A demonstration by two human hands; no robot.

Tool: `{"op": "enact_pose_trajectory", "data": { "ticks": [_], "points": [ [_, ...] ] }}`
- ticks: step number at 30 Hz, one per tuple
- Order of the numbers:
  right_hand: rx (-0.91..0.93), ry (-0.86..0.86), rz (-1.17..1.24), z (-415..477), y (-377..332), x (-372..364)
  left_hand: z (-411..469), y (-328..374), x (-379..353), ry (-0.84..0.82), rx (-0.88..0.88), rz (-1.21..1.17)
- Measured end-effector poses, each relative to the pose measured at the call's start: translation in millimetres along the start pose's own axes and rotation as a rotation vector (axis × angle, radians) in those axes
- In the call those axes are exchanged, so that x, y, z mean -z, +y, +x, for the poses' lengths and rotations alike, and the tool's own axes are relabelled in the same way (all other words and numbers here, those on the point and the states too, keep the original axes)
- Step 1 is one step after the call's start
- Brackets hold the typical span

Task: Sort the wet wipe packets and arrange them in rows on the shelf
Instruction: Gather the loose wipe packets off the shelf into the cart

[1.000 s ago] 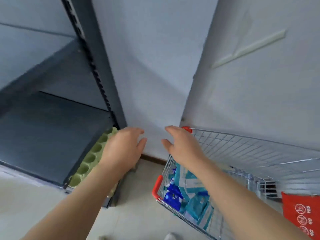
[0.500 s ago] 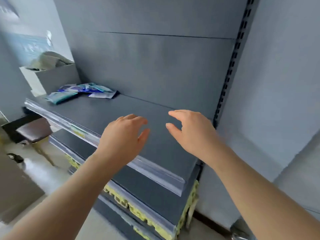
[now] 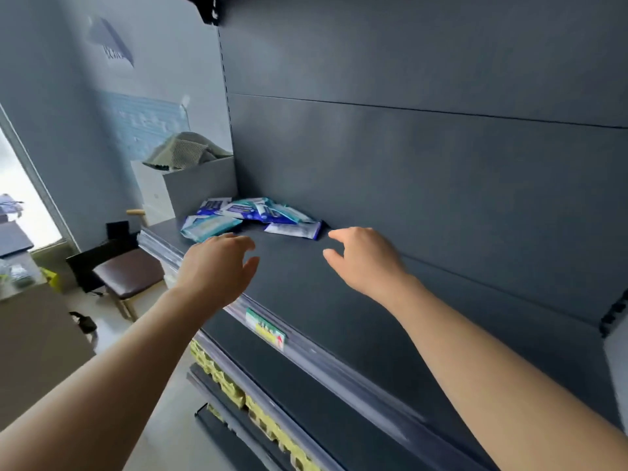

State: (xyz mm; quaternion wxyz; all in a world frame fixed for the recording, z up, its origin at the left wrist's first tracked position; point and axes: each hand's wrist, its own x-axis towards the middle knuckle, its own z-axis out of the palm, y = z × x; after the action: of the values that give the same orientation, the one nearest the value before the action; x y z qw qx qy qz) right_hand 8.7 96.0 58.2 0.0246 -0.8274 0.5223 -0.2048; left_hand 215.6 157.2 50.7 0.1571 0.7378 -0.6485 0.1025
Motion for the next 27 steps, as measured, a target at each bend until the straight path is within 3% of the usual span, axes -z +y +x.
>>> {"op": "enact_pose_trajectory", "data": {
  "ticks": [10, 16, 20, 23, 27],
  "points": [
    [-0.064, -0.099, 0.022, 144.5, -18.8, -85.9, 123.8, -95.5, -66.4, -0.102, 0.070, -0.035],
    [-0.171, -0.177, 0.065, 203.8, -31.1, -136.8, 186.3, -150.5, -109.4, -0.299, 0.079, -0.029],
    [-0.259, -0.174, 0.030, 231.3, -46.4, -157.1, 215.8, -176.7, -124.8, -0.363, 0.004, -0.035],
    [-0.296, -0.200, -0.015, 242.3, -54.2, -165.7, 228.8, -186.9, -123.9, -0.416, -0.083, -0.165],
    [-0.399, -0.063, 0.072, 245.9, -43.6, -163.1, 240.7, -194.2, -117.1, -0.432, -0.267, -0.344]
  ]
}}
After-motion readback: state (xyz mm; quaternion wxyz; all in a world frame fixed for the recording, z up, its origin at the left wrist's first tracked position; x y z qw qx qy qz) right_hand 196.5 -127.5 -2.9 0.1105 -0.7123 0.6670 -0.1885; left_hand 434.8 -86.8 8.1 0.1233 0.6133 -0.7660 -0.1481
